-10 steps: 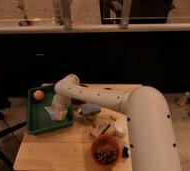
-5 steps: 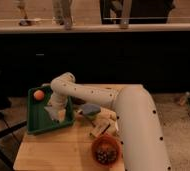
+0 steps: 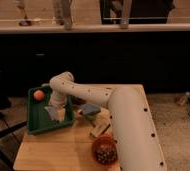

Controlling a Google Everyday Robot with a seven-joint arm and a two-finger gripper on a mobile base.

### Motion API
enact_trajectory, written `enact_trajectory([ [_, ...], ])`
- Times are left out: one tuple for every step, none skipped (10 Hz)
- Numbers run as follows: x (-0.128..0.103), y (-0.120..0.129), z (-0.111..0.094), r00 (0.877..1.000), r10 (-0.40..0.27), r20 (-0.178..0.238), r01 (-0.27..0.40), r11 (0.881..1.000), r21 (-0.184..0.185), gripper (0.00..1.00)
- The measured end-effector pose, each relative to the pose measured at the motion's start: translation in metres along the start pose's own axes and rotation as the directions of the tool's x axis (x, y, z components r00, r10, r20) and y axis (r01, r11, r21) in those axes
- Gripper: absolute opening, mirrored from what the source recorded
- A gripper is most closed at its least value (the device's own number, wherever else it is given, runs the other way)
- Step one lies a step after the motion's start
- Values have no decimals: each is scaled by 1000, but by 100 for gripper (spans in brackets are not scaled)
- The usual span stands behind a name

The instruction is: Wipe table surface with towel

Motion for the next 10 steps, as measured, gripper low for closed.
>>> enact_trajectory([
  [3,0,1,1000,16,-3,-16,1000,-6,80],
  [6,0,1,1000,28,-4,-28,1000,-8,80],
  [8,0,2,999,37,-5,-37,999,-12,80],
  [9,0,4,999,45,-6,-45,999,-15,80],
  [10,0,5,999,53,-8,-54,998,-13,80],
  [13,0,6,998,60,-9,-60,998,-12,80],
  [16,0,7,997,70,-10,-70,997,-12,80],
  [18,0,9,997,77,-9,-77,997,-14,80],
  [19,1,11,997,82,-8,-82,996,-18,80],
  [21,1,12,996,89,-7,-89,996,-24,80],
])
